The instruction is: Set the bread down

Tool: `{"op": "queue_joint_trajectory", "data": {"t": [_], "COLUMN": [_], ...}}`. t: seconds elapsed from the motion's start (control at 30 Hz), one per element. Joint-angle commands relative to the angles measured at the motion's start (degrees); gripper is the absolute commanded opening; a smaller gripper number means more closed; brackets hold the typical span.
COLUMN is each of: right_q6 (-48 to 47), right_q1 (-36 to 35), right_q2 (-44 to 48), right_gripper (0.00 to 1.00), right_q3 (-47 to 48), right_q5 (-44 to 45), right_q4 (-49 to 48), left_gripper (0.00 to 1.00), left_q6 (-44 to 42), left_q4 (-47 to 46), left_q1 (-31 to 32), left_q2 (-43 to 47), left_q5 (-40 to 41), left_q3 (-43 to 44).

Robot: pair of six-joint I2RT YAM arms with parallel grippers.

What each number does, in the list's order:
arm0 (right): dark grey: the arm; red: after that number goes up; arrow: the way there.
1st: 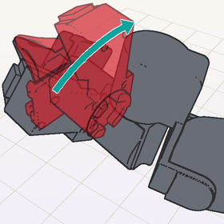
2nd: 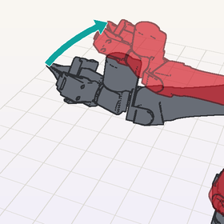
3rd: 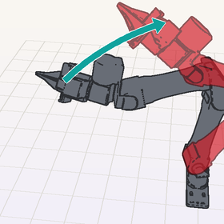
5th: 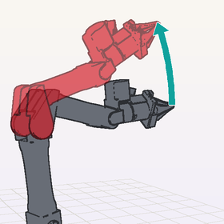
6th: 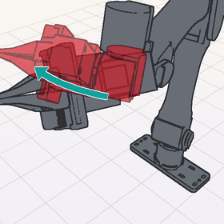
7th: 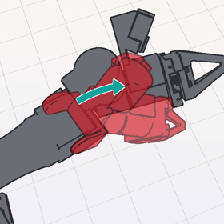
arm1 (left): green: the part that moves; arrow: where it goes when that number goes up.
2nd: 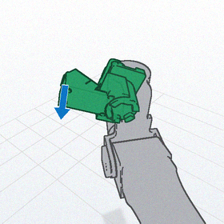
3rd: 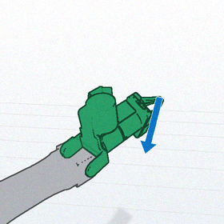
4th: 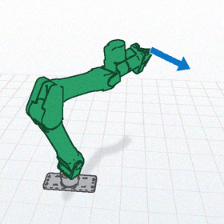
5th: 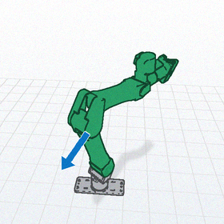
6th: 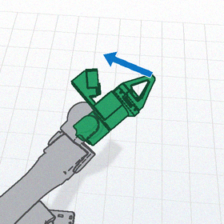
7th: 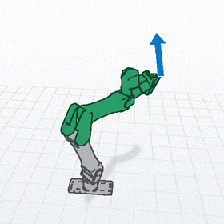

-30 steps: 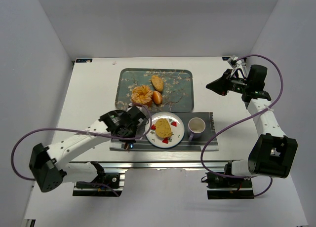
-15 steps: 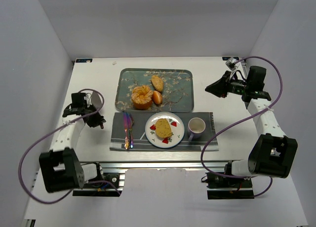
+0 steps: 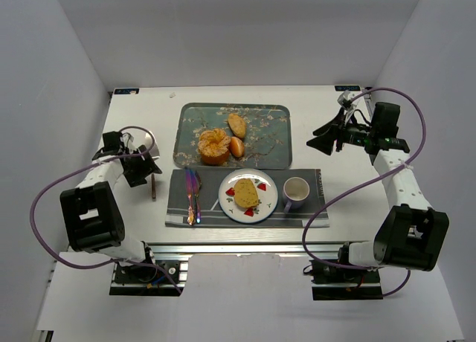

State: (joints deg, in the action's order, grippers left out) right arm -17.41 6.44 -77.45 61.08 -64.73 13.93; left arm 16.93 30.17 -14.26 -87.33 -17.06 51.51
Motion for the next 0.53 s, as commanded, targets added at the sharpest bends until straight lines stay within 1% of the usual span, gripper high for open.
{"op": "queue_joint_trajectory", "data": {"t": [0.0, 0.03, 0.07, 0.1, 0.13, 0.17, 0.2, 0.23, 0.3, 0.33, 0.4, 0.43, 0.5], "right_q6": [-2.27, -3.24, -5.51, -6.49, -6.76, -2.93, 0.76, 3.76, 6.15, 6.59, 5.64, 5.37, 5.1], "right_q1": [0.42, 0.42, 0.42, 0.42, 0.42, 0.42, 0.33, 0.33, 0.33, 0.33, 0.42, 0.42, 0.42], "right_q2": [1.95, 1.78, 1.6, 1.08, 0.81, 0.64, 0.55, 0.28, -0.59, -0.94, -1.56, -1.56, -1.39], "right_gripper": [0.66, 0.73, 0.89, 0.9, 0.89, 0.89, 0.89, 0.89, 0.9, 0.89, 0.9, 0.89, 0.89], "right_q3": [1.85, 2.2, 2.64, 3.69, 4.13, 4.22, 4.14, 5.09, 7.2, 8.17, 9.76, 9.85, 9.85], "right_q5": [-0.4, 0.04, 0.22, 0.3, 2.39, 4.33, 7.05, 14.21, 20.23, 24.87, 27.19, 27.37, 25.98], "right_q4": [1.79, 2.93, 4.25, 7.13, 8.2, 8.04, 6.82, 5.68, 7.33, 8.38, 9.09, 8.83, 7.26], "left_gripper": [0.76, 0.8, 0.85, 0.88, 0.89, 0.89, 0.95, 0.97, 0.98, 0.98, 0.98, 0.98, 0.98], "left_q6": [0.46, 0.91, 1.61, 3.1, 3.72, 4.51, 6.43, 7.32, 10.12, 10.84, 12.59, 12.69, 12.78], "left_q4": [0.15, 0.24, 0.32, 0.24, 0.5, 0.76, 1.11, 1.81, 2.26, 2.17, 1.73, 1.47, 1.38], "left_q1": [-0.59, -0.68, -0.68, -0.77, -0.77, -0.77, -0.85, -0.94, -0.94, -0.94, -0.94, -0.94, -0.94], "left_q2": [3.91, 4.79, 5.76, 7.94, 9.1, 10.41, 13.38, 15.24, 19.11, 23.22, 26.93, 29.47, 31.51], "left_q5": [1.32, 1.76, 2.29, 2.55, 2.99, 3.52, 4.31, 5.1, 7.21, 7.39, 6.87, 6.08, 2.67], "left_q3": [0.53, 0.26, 0.0, -0.7, -0.97, -1.14, -1.23, -1.23, -1.23, -1.23, -1.23, -0.54, 0.43]}}
